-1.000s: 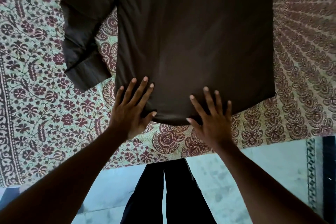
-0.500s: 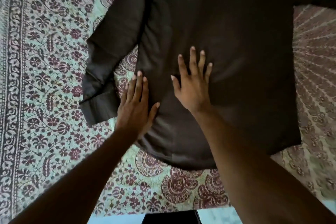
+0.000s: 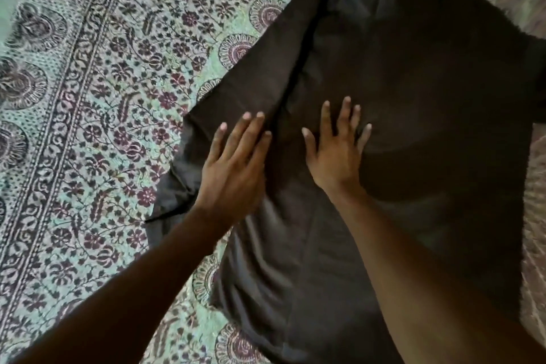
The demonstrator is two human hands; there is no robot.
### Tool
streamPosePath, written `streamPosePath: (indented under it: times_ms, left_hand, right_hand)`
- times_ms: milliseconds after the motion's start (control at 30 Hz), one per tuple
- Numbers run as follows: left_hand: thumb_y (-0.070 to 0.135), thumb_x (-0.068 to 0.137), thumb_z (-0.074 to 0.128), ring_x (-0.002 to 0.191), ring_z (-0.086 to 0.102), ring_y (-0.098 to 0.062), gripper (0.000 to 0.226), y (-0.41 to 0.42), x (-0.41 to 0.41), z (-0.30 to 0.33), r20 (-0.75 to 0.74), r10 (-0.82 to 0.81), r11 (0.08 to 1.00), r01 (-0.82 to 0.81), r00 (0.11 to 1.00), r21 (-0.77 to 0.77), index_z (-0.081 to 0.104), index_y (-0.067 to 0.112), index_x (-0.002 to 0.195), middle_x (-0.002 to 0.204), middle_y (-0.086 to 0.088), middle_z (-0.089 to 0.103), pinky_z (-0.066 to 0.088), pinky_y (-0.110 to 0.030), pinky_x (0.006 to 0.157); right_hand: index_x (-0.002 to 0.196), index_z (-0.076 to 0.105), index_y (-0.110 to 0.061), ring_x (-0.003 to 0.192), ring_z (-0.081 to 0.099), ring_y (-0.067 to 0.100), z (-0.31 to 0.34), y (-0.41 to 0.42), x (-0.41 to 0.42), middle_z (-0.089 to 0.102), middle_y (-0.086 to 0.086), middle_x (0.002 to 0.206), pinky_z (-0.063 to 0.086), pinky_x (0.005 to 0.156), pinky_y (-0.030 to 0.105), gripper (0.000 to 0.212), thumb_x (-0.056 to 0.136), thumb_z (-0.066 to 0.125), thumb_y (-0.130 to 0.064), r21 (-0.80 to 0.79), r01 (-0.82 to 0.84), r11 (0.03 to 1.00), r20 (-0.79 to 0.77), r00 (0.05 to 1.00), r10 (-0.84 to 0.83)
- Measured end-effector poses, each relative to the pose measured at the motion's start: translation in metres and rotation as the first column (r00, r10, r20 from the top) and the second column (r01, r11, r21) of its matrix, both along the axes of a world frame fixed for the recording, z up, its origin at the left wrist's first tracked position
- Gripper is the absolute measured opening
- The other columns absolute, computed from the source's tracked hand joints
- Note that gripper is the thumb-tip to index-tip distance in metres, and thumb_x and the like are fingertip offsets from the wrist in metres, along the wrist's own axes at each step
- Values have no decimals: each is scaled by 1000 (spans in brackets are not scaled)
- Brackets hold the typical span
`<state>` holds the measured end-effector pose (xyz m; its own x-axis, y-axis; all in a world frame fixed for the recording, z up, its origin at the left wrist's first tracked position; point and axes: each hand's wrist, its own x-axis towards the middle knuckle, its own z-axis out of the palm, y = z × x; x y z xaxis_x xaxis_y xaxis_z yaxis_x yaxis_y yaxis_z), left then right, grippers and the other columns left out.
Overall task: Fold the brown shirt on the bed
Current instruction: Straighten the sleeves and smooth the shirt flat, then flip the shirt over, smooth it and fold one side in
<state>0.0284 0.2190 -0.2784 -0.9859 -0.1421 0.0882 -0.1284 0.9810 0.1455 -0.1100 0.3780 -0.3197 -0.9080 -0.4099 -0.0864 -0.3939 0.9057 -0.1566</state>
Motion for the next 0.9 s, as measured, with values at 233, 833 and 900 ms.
streamPosePath:
  times_ms: [233, 833, 900]
  left_hand:
    - [42, 92, 50, 134, 55, -34, 53, -30, -57, -6, 101, 144, 985, -152, 984, 86, 61, 14, 136, 149, -9, 56, 44, -54, 106]
    - [27, 97, 65, 113, 56, -32, 44, -74, -25, 8, 150, 522, 716, -526, 840, 459, 52, 7, 134, 129, -17, 56, 52, -46, 84]
    - [19, 95, 69, 101, 64, -28, 43, -83, -20, 9, 219, 464, 711, -509, 858, 486, 53, 5, 133, 122, -18, 63, 54, -33, 77]
  right_hand:
    - [161, 30, -17, 158, 11, 35, 4, -16, -9, 14, 12, 172, 19, 119, 69, 65, 105, 25, -50, 24, -511, 859, 76, 858, 508]
    - [123, 67, -4, 140, 48, 32, 21, -80, -41, 56, 14, 145, 40, 115, 50, 40, 109, 40, -29, -533, -38, 845, 187, 969, 162]
    - [110, 72, -2, 115, 63, 28, 28, -85, -23, 67, 12, 121, 51, 99, 42, 44, 106, 45, -37, -568, 58, 821, 141, 990, 27]
